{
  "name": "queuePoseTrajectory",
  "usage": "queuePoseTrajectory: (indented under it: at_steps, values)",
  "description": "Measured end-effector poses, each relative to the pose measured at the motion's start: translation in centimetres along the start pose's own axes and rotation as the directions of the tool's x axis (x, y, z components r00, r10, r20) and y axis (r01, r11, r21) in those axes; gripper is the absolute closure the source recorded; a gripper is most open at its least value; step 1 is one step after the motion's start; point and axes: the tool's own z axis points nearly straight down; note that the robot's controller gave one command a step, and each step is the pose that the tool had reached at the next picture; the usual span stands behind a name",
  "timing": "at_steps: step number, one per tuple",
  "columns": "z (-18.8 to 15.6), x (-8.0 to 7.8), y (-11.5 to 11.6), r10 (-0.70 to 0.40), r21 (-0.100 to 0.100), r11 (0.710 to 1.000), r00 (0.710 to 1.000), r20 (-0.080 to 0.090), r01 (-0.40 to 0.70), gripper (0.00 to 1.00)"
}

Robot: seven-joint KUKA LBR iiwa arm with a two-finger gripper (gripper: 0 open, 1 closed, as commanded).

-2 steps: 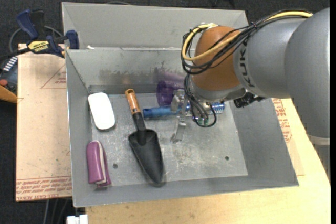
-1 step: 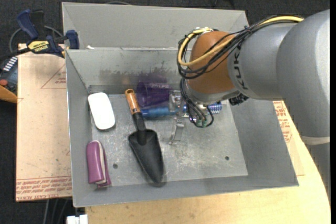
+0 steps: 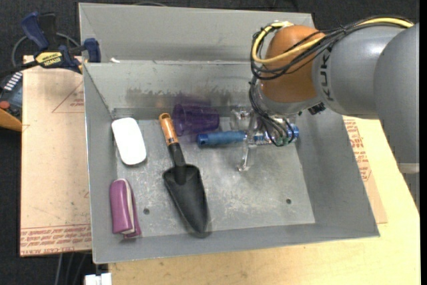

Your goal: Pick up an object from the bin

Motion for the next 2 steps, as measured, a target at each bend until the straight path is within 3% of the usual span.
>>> queuePoseTrajectory:
  at_steps: [1, 2]
  values:
    - [0.3, 1.5, 0.0, -0.077, 0.003, 0.997, 0.997, 0.010, 0.077, 0.00]
    - [0.0, -0.1, 0.0, 0.002, -0.001, 1.000, 1.000, 0.004, -0.002, 1.00]
